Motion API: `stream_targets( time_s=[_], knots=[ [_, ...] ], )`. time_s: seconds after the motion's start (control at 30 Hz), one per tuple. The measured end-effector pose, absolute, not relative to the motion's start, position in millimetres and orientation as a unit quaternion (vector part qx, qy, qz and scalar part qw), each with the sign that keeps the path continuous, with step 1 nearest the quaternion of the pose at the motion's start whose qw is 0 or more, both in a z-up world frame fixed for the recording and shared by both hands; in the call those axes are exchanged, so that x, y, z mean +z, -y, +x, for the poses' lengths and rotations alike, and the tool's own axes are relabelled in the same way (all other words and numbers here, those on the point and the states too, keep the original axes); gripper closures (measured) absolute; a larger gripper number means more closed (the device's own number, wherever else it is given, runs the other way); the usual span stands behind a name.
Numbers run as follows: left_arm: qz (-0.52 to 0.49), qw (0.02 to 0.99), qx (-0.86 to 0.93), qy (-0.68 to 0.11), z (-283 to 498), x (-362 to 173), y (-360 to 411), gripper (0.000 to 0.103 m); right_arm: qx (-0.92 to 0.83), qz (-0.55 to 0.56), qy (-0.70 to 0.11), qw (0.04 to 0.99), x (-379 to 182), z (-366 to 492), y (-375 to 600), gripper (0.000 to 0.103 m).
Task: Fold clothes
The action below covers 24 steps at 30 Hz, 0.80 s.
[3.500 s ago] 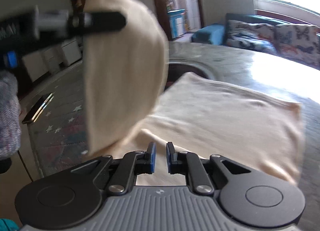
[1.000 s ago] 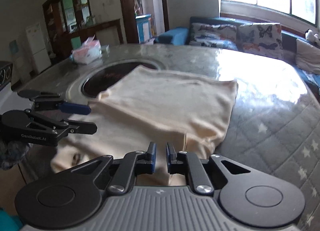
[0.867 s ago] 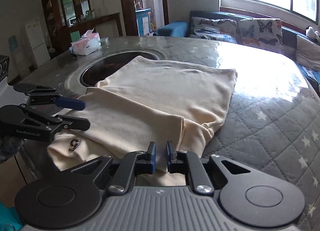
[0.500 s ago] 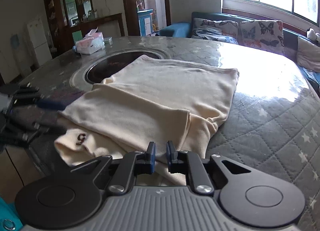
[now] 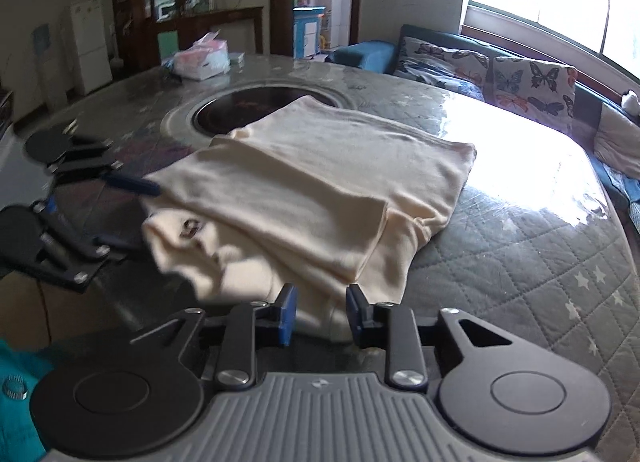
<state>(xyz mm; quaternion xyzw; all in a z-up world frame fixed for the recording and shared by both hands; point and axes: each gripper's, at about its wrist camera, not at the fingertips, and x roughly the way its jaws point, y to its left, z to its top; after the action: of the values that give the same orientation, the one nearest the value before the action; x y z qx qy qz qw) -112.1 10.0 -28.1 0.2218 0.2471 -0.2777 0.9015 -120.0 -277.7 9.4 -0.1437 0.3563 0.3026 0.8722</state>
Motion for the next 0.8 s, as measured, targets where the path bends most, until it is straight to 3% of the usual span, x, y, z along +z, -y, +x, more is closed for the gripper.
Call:
stream_targets(
  time_s=[0.07,0.2,0.3,0.67,0.73,0.8],
  knots=[
    [0.219,0.903,-0.281,-0.241,-110.1,-27.4,-7.8,0.049,0.308,-0.157,-0.357,0.868,8.9,-126.7,275.7,0.072],
    [0.195,0.908,-0.287,-0.236,-104.0,-19.9,-9.9,0.080,0.328,-0.184,-0.348,0.859,7.6,-139.9,268.3,0.067],
    [0.169,0.915,-0.285,-0.231,-94.7,-9.5,-12.5,0.087,0.338,-0.195,-0.337,0.857,6.1,-142.4,261.2,0.063],
    [0.132,0.923,-0.281,-0.227,-69.6,3.1,-17.5,0.091,0.349,-0.192,-0.304,0.866,-1.0,-114.3,240.2,0.064],
    [0.129,0.922,-0.280,-0.234,-69.7,0.2,-19.5,0.090,0.357,-0.180,-0.312,0.862,-2.5,-107.7,238.8,0.069],
    [0.132,0.921,-0.279,-0.239,-72.1,-2.5,-22.5,0.086,0.363,-0.173,-0.318,0.859,-3.1,-104.8,238.8,0.088]
  ],
)
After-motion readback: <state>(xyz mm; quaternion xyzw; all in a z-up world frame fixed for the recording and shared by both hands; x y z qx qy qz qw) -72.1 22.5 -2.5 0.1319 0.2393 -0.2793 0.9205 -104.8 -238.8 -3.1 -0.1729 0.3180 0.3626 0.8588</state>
